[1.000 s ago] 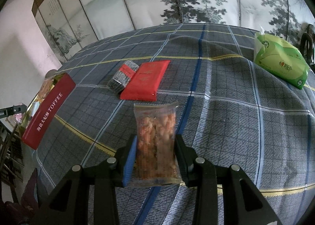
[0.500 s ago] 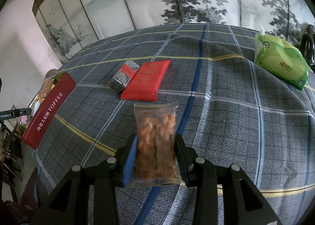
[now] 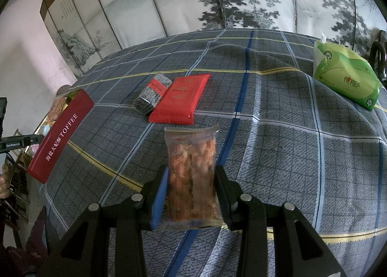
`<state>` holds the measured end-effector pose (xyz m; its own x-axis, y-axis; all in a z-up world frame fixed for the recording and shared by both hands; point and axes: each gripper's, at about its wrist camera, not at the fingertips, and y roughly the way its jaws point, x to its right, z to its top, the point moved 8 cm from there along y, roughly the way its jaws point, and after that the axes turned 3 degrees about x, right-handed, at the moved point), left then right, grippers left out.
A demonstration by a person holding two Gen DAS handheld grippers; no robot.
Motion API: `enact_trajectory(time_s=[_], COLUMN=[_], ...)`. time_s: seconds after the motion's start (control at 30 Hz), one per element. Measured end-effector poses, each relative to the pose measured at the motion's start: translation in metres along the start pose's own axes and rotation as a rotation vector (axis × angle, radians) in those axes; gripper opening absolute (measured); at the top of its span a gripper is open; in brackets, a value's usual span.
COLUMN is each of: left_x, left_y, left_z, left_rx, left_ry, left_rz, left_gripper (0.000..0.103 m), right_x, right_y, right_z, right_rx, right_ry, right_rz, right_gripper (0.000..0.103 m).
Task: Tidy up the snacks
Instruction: 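Carry the pink candy over the gold tin and open the left gripper, then carry the clear red-snack bag over the gold tin and open the right gripper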
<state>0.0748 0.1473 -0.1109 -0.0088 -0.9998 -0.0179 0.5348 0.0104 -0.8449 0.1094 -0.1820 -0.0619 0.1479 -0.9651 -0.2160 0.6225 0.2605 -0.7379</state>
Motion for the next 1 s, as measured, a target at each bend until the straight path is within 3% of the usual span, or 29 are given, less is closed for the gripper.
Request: enact_trajectory(time_s=[0.33, 0.5, 1.0], left_x=[-0.003, -0.015, -0.019], left_y=[-0.004, -0.019, -0.043], left_z=[0.004, 0.008, -0.007], left_rx=[0.021, 0.069, 0.083], left_ry=[-0.018, -0.067, -0.093], left_rz=[0.008, 0.033, 0.013], left_gripper=[0.029, 0.04, 0.04], right_x=[0.0, 0.0, 0.001], right_y=[0.0, 0.0, -0.006], right_z=[0.0, 0.0, 0.003], right_rx=[0.0, -0.001, 0.0], right_ry=[-0.001, -0.003, 0.081], right_rz=[0.0, -0.002, 0.054], right_gripper=[0.039, 0.039, 0.035])
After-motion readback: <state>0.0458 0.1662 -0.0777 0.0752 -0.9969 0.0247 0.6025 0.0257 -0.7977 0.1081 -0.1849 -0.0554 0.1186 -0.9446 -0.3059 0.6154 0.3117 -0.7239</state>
